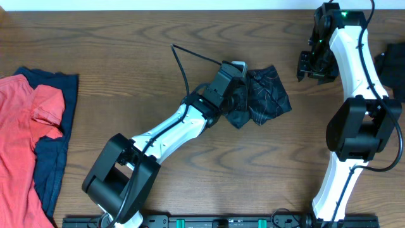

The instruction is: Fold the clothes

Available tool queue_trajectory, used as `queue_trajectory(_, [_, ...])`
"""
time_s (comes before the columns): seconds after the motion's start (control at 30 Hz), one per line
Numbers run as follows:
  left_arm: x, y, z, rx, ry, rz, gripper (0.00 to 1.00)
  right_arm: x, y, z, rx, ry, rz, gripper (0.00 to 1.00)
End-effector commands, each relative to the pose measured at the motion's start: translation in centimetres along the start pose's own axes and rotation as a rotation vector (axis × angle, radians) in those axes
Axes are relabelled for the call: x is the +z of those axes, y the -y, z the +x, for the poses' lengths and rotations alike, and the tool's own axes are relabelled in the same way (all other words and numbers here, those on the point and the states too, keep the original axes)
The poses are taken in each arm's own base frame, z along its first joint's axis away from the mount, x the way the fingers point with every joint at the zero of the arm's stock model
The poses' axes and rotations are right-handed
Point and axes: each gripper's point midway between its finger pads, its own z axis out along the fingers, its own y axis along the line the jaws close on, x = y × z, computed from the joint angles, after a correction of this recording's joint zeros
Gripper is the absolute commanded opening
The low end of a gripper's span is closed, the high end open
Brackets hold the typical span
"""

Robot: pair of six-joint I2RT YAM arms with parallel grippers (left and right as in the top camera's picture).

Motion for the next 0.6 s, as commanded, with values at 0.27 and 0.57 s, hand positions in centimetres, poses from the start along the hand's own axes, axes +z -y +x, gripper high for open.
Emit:
queue_trajectory(0.27, [2.3,1.4,0.6,0.057,0.013,0.015,0.63,-0.6,0.2,0.3,0.018,0.005,-0.002,0.54])
queue_trajectory(0.57, [2.4,2.7,0.3,0.078,0.050,0.031,0.85,-0.6,0.2,0.3,0.018,0.004,-0.001,0.55])
